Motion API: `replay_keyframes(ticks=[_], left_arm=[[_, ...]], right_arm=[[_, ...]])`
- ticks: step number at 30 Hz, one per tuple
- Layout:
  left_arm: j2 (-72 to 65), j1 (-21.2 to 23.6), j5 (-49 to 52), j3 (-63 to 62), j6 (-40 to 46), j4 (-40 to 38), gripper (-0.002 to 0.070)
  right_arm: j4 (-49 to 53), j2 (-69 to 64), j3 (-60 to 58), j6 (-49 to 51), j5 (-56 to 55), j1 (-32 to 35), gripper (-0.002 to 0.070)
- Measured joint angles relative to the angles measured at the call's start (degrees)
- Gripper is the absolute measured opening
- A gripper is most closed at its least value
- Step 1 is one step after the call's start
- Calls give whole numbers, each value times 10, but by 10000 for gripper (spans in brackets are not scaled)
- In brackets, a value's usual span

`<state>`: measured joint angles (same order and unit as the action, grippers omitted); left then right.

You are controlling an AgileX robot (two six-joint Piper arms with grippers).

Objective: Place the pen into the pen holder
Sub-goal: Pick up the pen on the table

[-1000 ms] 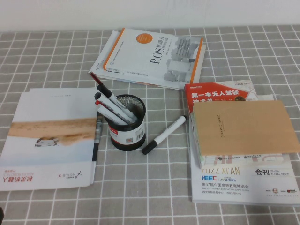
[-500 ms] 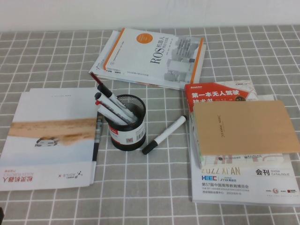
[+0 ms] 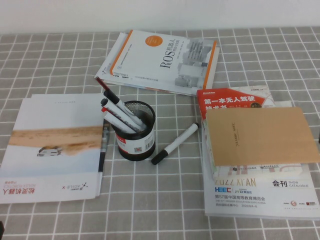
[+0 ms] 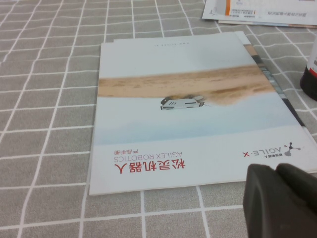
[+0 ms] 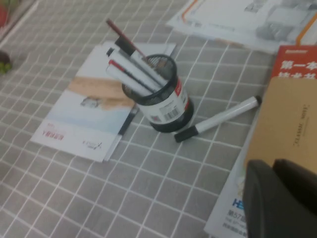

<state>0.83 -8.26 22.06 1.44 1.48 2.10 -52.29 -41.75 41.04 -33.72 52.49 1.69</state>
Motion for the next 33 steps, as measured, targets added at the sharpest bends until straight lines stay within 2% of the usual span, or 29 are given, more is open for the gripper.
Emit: replay_keyframes(ticks=[4, 8, 11, 17, 20, 27, 33], left_arm=[[0, 0, 0, 0, 0, 0, -3], [0, 0, 0, 0, 0, 0, -3], [0, 0, 0, 0, 0, 0, -3], [0, 0, 0, 0, 0, 0, -3], [0, 0, 0, 0, 0, 0, -3], [0, 0, 0, 0, 0, 0, -3], [0, 0, 0, 0, 0, 0, -3]], right_arm=[[28, -87, 88, 11, 39, 0, -13], [106, -148, 165, 72, 64, -25, -13], [198, -190, 220, 137, 76, -82, -13], [376, -287, 297, 286, 92, -243, -13], [436, -344, 336, 353, 105, -303, -13], [499, -500, 449, 425, 171, -403, -13], [512, -611, 560, 531, 178, -426, -13]])
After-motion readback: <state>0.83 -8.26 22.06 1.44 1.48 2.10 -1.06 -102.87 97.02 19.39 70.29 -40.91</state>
